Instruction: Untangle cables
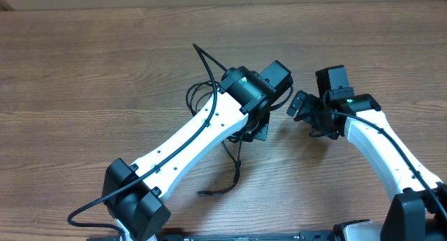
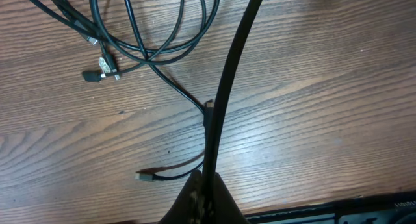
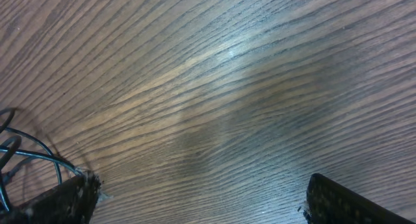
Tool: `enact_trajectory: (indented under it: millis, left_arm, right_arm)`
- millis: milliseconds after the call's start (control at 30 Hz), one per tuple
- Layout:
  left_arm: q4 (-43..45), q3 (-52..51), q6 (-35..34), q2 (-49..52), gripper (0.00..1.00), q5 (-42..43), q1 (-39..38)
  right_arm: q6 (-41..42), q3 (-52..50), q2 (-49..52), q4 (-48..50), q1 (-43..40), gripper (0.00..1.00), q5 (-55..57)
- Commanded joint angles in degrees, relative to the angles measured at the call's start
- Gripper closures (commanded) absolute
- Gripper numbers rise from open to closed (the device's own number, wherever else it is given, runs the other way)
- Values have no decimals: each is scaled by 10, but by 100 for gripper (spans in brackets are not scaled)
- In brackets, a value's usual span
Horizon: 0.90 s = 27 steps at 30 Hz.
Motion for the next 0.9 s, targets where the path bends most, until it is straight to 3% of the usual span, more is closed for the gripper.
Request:
enact_trajectory:
  millis: [0, 867]
  left_arm:
    - [-2, -9, -4, 8, 96, -11, -5]
    - [27, -9, -16, 8, 96, -17, -15]
  right_arm:
    - [2, 2, 4, 2, -1, 0, 4]
    - [2, 2, 4, 1, -1, 0, 4]
